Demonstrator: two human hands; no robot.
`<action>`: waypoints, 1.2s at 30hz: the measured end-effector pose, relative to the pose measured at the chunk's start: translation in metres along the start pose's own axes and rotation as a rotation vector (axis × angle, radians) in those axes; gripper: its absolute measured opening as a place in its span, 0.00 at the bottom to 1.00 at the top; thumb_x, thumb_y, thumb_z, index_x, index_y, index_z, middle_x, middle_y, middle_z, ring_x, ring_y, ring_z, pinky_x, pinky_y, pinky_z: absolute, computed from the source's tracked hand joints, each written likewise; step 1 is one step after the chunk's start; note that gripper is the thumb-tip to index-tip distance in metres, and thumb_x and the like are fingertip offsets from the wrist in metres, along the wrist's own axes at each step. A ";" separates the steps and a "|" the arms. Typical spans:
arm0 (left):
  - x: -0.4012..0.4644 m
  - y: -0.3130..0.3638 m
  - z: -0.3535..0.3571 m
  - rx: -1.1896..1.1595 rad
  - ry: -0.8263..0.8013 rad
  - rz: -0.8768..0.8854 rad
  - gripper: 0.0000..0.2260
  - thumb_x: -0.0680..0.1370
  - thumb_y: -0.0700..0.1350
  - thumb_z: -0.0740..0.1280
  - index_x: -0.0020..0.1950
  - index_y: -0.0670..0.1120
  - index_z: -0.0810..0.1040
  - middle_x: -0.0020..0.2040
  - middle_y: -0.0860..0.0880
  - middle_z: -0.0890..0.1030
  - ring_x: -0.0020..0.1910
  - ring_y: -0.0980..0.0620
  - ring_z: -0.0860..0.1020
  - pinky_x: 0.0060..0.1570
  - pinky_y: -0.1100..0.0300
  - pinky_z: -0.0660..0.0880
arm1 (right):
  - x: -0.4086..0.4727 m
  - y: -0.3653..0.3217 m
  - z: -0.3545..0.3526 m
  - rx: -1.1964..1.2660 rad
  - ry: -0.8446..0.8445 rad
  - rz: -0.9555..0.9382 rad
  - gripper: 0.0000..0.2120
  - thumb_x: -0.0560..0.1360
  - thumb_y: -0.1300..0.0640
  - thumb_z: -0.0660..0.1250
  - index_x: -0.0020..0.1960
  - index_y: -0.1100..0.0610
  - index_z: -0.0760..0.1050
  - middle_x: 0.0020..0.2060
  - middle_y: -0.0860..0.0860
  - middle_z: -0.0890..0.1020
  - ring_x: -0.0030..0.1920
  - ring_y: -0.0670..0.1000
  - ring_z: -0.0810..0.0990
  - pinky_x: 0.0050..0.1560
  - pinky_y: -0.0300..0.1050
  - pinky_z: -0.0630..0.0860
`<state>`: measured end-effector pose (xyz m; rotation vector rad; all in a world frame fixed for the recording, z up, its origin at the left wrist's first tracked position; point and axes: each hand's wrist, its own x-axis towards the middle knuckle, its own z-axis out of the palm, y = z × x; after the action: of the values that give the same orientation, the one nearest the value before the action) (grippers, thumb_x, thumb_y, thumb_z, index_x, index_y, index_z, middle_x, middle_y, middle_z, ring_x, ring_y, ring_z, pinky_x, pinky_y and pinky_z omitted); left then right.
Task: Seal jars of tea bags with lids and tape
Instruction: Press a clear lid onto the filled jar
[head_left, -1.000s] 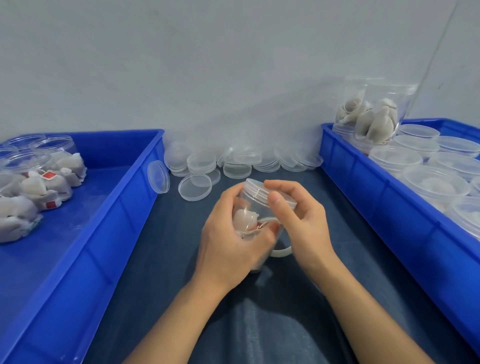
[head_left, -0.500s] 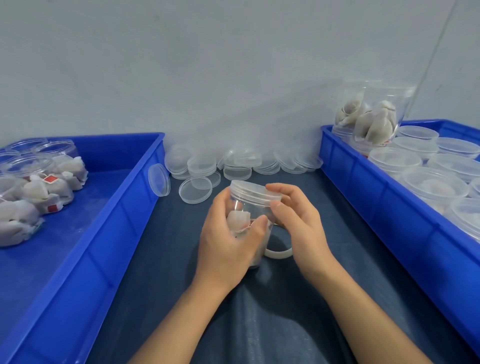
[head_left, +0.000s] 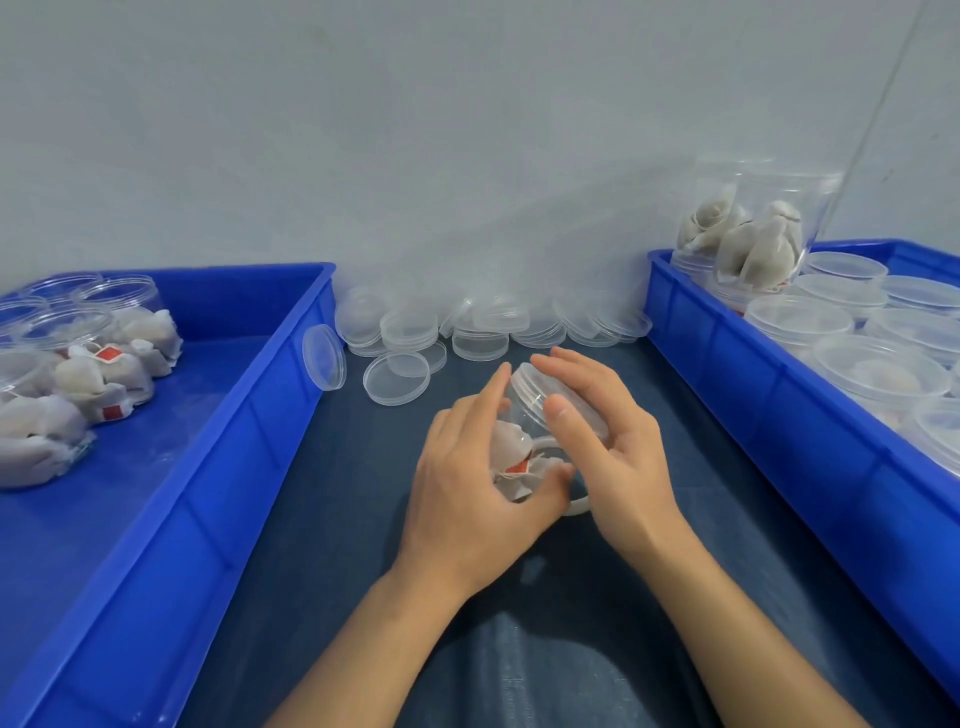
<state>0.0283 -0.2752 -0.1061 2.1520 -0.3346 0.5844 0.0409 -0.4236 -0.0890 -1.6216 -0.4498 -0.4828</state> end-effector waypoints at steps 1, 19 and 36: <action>-0.001 0.001 0.000 -0.001 -0.005 0.009 0.40 0.71 0.61 0.73 0.82 0.56 0.66 0.62 0.60 0.78 0.65 0.57 0.75 0.62 0.59 0.75 | 0.000 0.000 -0.001 -0.015 -0.006 -0.017 0.17 0.79 0.48 0.67 0.66 0.47 0.82 0.69 0.45 0.79 0.74 0.45 0.73 0.68 0.36 0.72; -0.001 0.001 -0.005 -0.179 -0.049 0.011 0.27 0.73 0.55 0.76 0.71 0.58 0.76 0.59 0.58 0.83 0.60 0.53 0.82 0.57 0.53 0.81 | 0.000 -0.001 0.001 0.044 -0.051 -0.049 0.16 0.78 0.50 0.64 0.62 0.52 0.84 0.62 0.49 0.83 0.68 0.54 0.79 0.67 0.50 0.77; 0.004 0.000 -0.006 -0.539 -0.005 -0.159 0.19 0.75 0.57 0.67 0.63 0.51 0.81 0.54 0.52 0.87 0.55 0.50 0.85 0.56 0.49 0.81 | 0.003 0.000 -0.003 0.230 -0.041 0.185 0.20 0.79 0.52 0.64 0.69 0.53 0.77 0.59 0.57 0.85 0.62 0.61 0.83 0.68 0.64 0.76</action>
<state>0.0299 -0.2707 -0.1009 1.6416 -0.2816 0.3471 0.0434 -0.4266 -0.0874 -1.4365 -0.3676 -0.2490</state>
